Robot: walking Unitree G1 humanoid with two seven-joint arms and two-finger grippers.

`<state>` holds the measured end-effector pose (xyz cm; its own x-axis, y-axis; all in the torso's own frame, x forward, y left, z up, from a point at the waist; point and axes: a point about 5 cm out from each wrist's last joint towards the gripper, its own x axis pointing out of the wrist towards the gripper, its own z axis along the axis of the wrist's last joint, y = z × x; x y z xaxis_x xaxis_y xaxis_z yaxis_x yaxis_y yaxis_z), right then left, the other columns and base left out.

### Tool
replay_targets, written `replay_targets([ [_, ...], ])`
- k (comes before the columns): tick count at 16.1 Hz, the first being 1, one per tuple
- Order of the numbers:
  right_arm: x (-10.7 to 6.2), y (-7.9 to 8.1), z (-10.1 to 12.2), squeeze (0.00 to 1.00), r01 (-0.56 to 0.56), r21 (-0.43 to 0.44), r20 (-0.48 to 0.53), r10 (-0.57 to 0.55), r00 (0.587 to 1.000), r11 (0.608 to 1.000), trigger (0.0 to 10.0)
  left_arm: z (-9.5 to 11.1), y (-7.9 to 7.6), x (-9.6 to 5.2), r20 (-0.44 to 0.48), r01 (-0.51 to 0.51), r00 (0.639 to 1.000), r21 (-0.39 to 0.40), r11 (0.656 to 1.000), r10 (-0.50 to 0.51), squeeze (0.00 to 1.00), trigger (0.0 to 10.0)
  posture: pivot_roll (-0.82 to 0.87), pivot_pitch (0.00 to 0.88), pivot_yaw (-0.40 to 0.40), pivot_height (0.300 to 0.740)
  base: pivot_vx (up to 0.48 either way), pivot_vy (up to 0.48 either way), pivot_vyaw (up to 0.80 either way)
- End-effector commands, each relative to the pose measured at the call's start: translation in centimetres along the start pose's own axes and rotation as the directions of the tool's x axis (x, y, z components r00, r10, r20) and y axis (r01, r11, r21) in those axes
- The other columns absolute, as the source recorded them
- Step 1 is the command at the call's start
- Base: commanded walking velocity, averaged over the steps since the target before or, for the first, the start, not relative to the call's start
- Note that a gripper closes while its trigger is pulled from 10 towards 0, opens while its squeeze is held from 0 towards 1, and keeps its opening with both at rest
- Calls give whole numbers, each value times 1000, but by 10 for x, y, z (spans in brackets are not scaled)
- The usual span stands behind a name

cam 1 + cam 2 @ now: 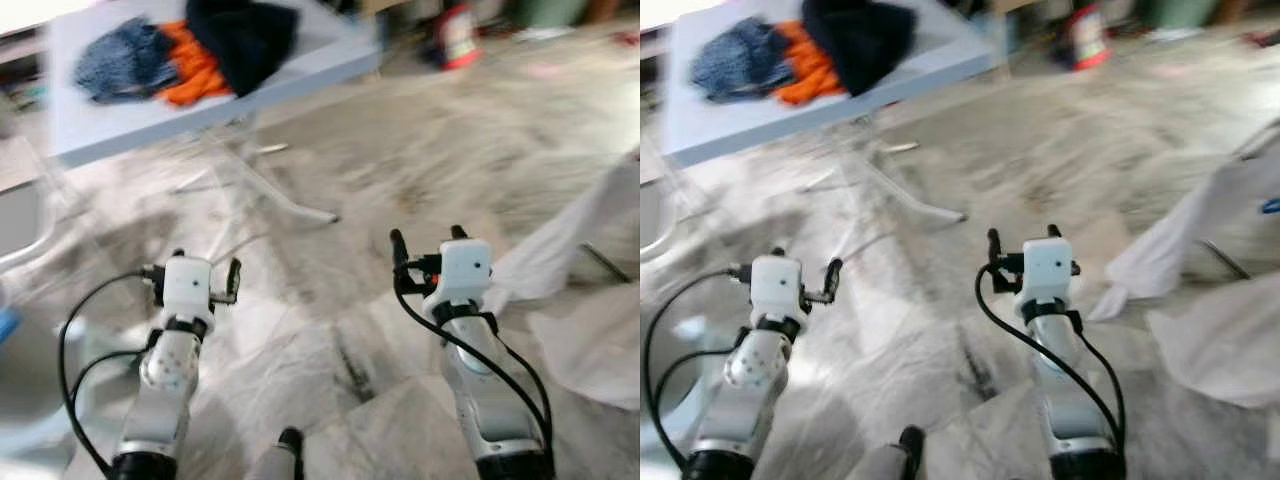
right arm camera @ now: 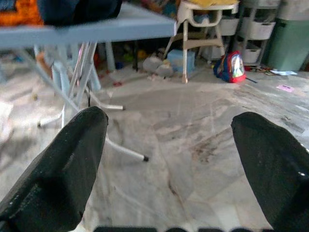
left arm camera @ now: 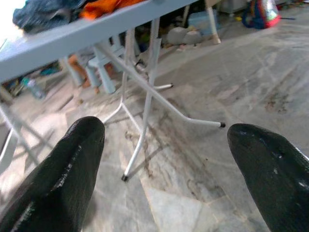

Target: Hang hanger

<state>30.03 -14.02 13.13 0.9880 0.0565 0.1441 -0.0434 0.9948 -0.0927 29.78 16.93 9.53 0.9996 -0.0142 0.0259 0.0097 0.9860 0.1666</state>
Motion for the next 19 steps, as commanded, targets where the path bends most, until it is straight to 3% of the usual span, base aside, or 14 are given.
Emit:
replay_targets([
  [1,1,-1,3,0,6,18,17,-7,1000,1000,10000,-4,5,-1,-18,-19,1000,19,1000,19,0,10000,186,195,30,740,0,0,800],
  [4,2,-3,5,0,5,19,25,-5,1000,1000,10000,0,4,0,-1,-33,999,-3,999,33,0,10000,192,205,18,740,0,0,800],
  [8,0,-5,0,0,-13,24,-1,14,1000,1000,10000,14,5,-3,34,-72,996,-211,975,81,0,10000,202,218,-9,740,0,0,800],
  [10,0,-5,-2,0,-19,22,-7,19,1000,1000,10000,12,4,-6,30,-69,997,-207,976,76,0,10000,202,223,-17,740,0,0,756],
  [13,0,-5,-1,0,-33,38,-11,34,999,999,10000,-6,3,-22,-50,-82,996,-207,975,73,0,10000,201,234,-34,740,0,0,415],
  [18,1,-5,-2,0,-22,56,-18,23,1000,998,10000,-5,6,-18,-56,-72,996,-197,978,63,0,10000,204,233,-29,740,0,278,0],
  [19,1,-5,-2,0,-18,65,-17,19,1000,998,10000,-5,5,-17,-55,-68,997,-195,978,59,0,10000,203,232,-27,740,0,-379,0],
])
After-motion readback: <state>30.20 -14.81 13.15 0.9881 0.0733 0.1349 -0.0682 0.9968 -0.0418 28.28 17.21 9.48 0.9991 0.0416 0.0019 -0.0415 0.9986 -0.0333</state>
